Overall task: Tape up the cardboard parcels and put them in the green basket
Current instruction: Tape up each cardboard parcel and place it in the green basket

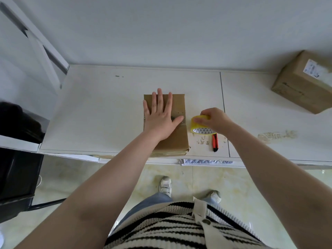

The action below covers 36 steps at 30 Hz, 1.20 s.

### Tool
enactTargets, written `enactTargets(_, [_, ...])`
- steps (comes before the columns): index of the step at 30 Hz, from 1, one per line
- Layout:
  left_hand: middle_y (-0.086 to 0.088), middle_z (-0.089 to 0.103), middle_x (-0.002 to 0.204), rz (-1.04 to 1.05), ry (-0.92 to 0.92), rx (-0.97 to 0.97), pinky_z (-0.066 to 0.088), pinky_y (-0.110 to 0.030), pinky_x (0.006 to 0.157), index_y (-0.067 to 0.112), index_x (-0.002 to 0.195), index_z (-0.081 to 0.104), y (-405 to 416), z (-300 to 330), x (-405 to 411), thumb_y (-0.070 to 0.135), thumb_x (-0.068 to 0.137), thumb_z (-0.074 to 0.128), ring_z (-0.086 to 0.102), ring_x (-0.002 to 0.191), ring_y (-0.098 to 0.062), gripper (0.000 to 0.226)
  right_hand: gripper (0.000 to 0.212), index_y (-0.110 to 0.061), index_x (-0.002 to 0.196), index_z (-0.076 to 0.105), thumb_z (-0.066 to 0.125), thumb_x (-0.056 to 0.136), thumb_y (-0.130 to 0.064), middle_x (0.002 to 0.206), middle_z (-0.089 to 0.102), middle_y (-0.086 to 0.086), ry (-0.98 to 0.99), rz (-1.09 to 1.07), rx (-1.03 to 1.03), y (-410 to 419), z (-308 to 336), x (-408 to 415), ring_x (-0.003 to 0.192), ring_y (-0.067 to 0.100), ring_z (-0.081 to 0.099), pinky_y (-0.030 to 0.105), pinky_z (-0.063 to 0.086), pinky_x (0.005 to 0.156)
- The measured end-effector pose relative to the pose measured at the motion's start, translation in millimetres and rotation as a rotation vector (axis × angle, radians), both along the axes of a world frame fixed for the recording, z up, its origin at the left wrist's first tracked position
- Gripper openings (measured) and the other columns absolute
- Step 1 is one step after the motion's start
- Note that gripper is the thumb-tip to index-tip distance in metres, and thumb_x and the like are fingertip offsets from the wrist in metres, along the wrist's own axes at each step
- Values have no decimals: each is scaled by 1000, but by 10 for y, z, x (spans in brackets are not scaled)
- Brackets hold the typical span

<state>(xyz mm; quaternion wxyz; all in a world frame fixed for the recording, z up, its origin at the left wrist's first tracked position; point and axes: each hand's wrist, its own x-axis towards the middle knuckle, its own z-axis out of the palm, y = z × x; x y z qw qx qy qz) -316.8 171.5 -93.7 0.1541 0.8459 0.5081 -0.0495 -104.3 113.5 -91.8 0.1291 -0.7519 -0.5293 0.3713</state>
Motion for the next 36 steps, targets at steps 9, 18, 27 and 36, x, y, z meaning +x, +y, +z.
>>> enactTargets(9, [-11, -31, 158, -13, 7, 93, -13, -56, 117, 26, 153, -21, -22, -46, -19, 85, 79, 14, -28, 146, -27, 100, 31, -15, 84, 61, 59, 92, -44, 87, 58, 4, 99, -241, 175, -117, -139, 4, 76, 18, 54, 30, 44, 66])
enactTargets(18, [-11, -29, 159, -21, 22, 119, -12, -56, 118, 26, 153, -20, -12, -65, -16, 85, 81, 18, -26, 147, -28, 101, 35, -9, 119, 47, 64, 88, -13, 117, 52, 11, -205, -515, 0, -551, -492, -49, 107, 29, 50, 37, 42, 79])
enactTargets(27, [-11, -31, 158, -24, 13, 112, -15, -56, 116, 26, 153, -22, -10, -80, -21, 87, 79, 12, -29, 146, -28, 101, 18, -11, 96, 71, 55, 96, -20, 63, 58, -4, -14, -682, 201, -172, 90, 201, 50, 10, 49, 24, 32, 45])
enactTargets(36, [-8, -29, 159, -18, -9, 124, -11, -56, 118, 29, 153, -19, -13, -76, -32, 87, 78, 10, -28, 146, -26, 100, 12, -7, 87, 63, 64, 93, -17, 79, 69, 11, 342, -330, 158, 88, 374, -455, 68, 19, 70, 25, 57, 60])
